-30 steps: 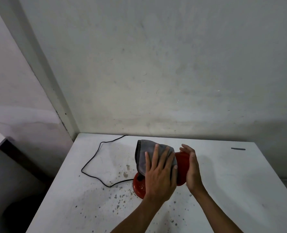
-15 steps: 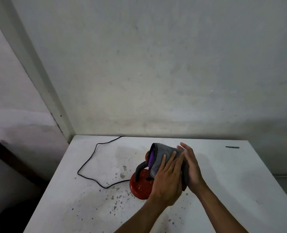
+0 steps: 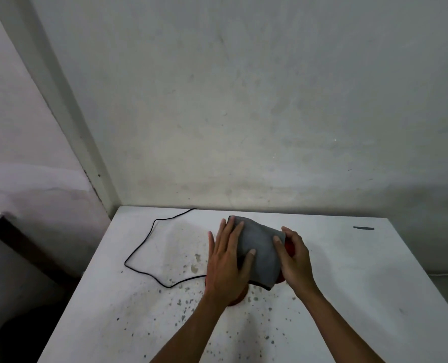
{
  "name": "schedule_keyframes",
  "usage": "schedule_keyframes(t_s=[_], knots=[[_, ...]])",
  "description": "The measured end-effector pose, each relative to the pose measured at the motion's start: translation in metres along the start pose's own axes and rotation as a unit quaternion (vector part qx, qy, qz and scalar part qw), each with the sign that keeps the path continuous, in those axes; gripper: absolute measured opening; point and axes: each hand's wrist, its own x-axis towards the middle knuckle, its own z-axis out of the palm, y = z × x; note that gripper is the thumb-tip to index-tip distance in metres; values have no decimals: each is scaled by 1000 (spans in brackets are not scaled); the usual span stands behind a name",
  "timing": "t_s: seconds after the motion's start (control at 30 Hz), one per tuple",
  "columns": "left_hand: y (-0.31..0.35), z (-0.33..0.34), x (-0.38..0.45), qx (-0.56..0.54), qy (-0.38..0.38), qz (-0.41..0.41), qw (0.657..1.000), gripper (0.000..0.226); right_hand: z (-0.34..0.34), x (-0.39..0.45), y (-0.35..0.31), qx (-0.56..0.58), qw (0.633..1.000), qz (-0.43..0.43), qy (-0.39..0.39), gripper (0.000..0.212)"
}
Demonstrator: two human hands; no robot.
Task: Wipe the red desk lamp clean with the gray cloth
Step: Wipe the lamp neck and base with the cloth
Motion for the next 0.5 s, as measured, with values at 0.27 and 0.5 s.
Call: schedule_keyframes(t_s=[0.27, 0.5], knots=[[-16, -12, -1, -316, -89, -172, 929, 76, -1, -2, -4, 119, 991, 49, 43, 12], [-16, -16, 6, -397, -176, -270, 860, 34, 0, 2, -4, 42, 996, 23, 76, 5]])
